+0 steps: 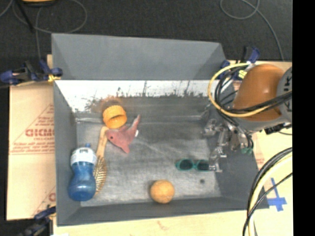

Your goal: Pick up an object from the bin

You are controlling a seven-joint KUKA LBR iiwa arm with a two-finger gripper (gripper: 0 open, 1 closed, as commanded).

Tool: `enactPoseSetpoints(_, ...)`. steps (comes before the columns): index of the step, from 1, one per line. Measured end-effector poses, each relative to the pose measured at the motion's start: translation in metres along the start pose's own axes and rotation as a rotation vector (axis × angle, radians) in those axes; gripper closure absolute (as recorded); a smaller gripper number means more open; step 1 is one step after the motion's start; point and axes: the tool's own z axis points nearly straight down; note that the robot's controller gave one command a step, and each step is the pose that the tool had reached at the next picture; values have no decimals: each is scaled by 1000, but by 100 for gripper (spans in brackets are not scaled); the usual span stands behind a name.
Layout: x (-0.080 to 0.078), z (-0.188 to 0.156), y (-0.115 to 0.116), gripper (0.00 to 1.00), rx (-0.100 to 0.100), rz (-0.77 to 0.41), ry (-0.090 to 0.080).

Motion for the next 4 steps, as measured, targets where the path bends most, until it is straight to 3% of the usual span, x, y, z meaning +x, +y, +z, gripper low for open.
enactPoseSetpoints(1, 36, 50, -6, 0, 1, 85, -2)
enactPoseSetpoints(2, 16, 51, -5, 100, 5, -19, -6)
enactPoseSetpoints(3, 16, 51, -5, 100, 6, -20, -6)
enactPoseSetpoints(4, 10, -145, -22, 100, 7, 22, -10)
